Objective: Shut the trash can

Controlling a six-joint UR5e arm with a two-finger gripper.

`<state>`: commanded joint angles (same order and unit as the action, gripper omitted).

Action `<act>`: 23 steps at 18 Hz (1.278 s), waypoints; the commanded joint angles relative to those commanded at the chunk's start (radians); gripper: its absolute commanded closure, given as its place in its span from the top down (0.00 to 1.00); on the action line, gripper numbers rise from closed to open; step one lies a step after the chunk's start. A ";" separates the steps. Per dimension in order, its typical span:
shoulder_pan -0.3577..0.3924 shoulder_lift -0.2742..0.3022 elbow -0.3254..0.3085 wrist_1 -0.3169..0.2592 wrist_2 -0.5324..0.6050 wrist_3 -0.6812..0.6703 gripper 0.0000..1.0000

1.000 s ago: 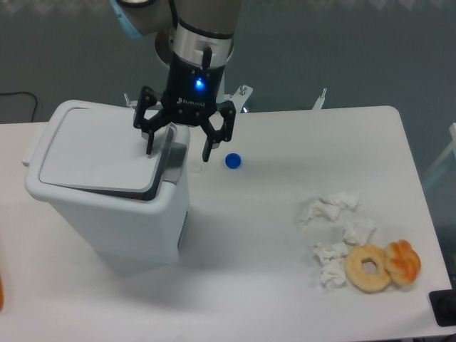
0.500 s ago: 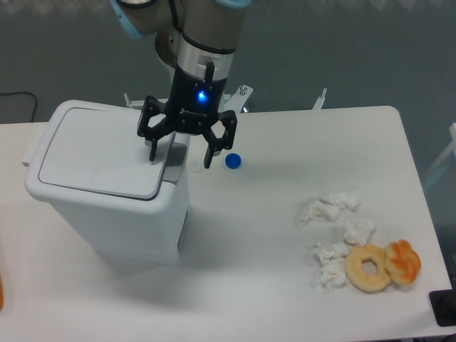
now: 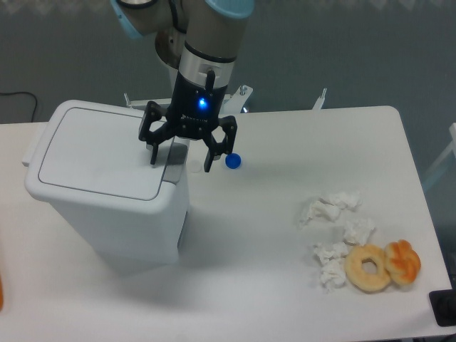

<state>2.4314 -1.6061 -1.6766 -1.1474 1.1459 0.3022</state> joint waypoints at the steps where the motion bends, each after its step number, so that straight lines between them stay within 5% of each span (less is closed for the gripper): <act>1: 0.000 0.000 0.002 0.002 0.000 0.000 1.00; 13: 0.075 -0.011 0.090 0.003 -0.003 0.027 1.00; 23: 0.276 -0.195 0.155 0.002 0.043 0.521 1.00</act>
<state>2.7075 -1.8007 -1.5217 -1.1459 1.1885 0.8231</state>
